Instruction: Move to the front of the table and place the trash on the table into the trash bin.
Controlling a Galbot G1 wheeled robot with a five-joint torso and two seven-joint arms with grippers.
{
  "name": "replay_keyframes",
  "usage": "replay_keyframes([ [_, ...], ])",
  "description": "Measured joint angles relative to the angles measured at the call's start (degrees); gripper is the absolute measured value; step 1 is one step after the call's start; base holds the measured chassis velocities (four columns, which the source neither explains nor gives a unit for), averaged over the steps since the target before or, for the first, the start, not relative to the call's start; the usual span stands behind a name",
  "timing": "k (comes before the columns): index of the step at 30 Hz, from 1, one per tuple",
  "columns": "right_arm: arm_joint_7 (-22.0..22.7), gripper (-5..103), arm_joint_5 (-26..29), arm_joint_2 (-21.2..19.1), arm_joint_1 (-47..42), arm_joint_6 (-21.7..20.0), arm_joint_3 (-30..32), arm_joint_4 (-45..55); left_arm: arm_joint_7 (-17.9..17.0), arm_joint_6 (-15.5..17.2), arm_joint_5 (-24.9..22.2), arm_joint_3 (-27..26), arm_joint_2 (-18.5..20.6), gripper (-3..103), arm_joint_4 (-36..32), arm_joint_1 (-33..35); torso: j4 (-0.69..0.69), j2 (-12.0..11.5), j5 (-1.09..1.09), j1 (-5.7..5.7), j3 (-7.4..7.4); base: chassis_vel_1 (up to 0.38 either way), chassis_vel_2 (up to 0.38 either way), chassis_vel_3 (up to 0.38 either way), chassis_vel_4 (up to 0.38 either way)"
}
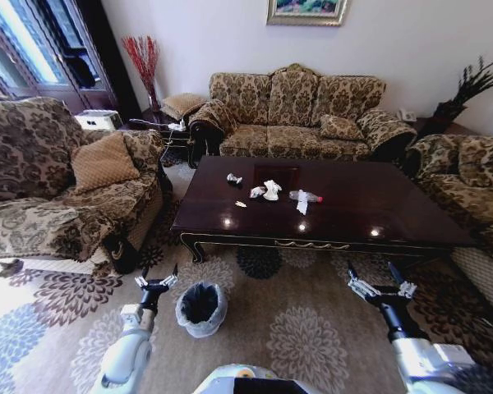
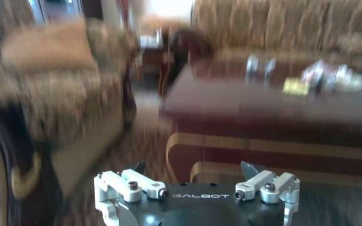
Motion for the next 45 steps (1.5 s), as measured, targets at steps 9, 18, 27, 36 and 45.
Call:
replay_keyframes([
  [9,0.47,100,0.15,-0.02,-0.09,-0.66,0.08,0.12,4.02,-3.88,5.58,4.81,1.08,100,23.75,-8.35,0.01,0.00,0.00,-0.04,-0.01,0.000,0.000,0.000,0.000],
  [18,0.77,100,-0.81,0.54,-0.52,-1.68,-0.08,0.16,11.98,-6.74,3.88,5.78,2.41,100,36.39,-14.71,0.00,0.00,0.01,-0.04,-0.01,0.000,0.000,0.000,0.000],
  [27,1.86,100,-1.83,0.85,-0.48,-3.20,-0.10,0.28,13.84,-6.30,4.09,8.17,2.38,100,47.39,-21.64,0.01,0.00,0.00,-0.04,-0.01,0.000,0.000,0.000,0.000],
  [36,2.77,100,-2.65,0.78,-0.48,-3.91,-0.37,0.59,14.70,-6.30,5.02,8.15,2.29,101,54.26,-27.57,0.00,0.00,0.01,-0.03,-0.01,0.000,0.000,0.000,0.000],
  [45,3.01,100,-2.68,1.05,-0.87,-3.80,-0.23,0.59,16.52,-5.90,6.50,6.82,1.66,74,57.50,-28.61,0.00,0.00,0.01,-0.03,-0.01,0.000,0.000,0.000,0.000],
])
